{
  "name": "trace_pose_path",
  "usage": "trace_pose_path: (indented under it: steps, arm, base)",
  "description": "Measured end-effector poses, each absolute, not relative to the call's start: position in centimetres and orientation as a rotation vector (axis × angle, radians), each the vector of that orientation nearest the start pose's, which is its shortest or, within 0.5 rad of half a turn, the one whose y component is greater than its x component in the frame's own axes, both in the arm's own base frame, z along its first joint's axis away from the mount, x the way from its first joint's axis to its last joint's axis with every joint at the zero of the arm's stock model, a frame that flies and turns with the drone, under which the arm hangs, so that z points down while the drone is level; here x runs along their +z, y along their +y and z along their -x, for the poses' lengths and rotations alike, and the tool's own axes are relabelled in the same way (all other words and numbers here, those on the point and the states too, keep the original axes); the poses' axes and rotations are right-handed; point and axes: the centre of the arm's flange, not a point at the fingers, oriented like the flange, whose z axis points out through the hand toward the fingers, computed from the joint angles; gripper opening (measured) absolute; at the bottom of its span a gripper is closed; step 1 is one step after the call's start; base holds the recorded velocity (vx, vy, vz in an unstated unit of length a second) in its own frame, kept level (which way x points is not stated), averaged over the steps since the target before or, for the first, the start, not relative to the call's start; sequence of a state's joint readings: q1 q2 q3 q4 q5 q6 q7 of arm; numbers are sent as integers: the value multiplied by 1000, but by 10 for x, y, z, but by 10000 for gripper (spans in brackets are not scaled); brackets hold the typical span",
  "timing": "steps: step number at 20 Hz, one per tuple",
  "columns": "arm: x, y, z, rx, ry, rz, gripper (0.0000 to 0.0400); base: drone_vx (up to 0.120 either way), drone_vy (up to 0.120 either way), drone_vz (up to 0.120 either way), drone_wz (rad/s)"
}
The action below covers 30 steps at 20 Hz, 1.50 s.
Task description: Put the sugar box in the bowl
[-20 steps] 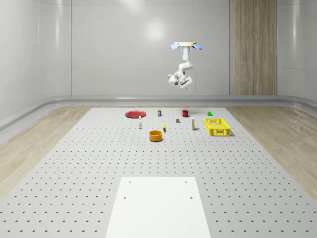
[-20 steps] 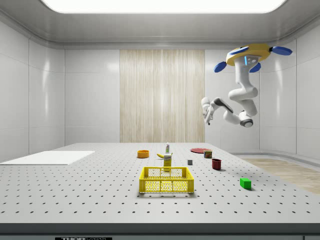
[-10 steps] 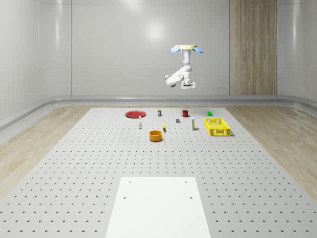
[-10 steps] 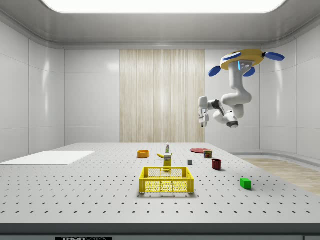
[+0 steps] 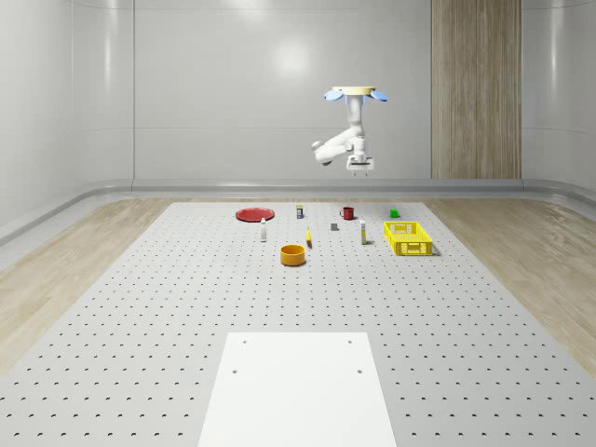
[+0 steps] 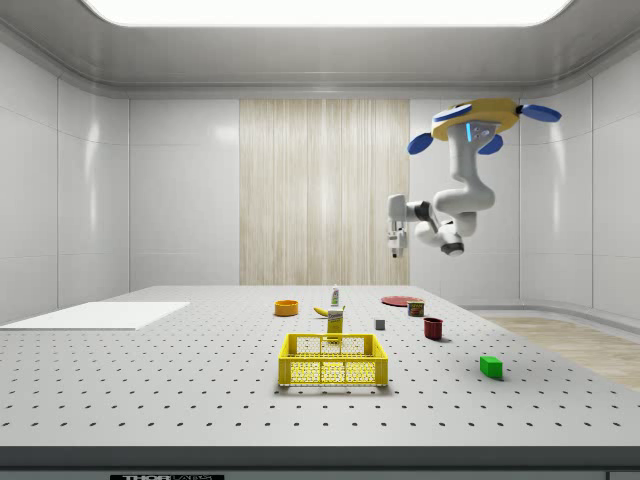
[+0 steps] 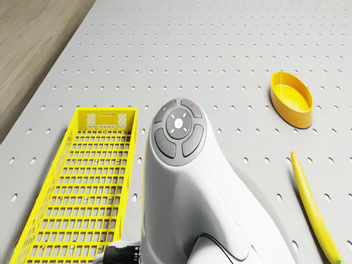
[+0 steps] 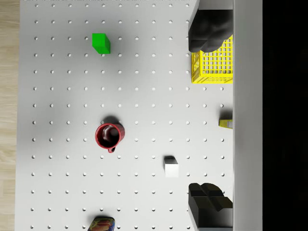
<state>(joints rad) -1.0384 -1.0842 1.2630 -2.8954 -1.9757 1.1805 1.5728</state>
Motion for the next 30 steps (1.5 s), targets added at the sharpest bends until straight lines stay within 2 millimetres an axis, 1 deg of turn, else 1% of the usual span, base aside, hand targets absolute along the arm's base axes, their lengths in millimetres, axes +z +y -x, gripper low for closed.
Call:
trace_pose_path:
  steps: [1,4,8,13,18,22,24,27,30]
  arm:
    - [491,1,-307,784,-7,-11,400]
    - [491,0,-307,784,-5,-6,400]
    - [491,0,-307,784,-3,-3,400]
    - [491,0,-307,784,-3,-2,400]
    - [491,0,-307,784,-2,-1,400]
    - [491,0,-307,784,-2,-1,400]
    - [491,0,-307,784,-2,-1,400]
    - [491,0,-307,785,-2,-1,400]
    - [491,0,-307,785,-2,-1,400]
  base:
    - [120,120,0,0]
    - [120,13,0,0]
    - [120,0,-120,0]
    - [120,-104,-120,0]
    - [120,-8,-8,0]
    - [120,110,0,0]
    - [120,-20,0,0]
    - [120,-120,0,0]
    - [120,0,-120,0]
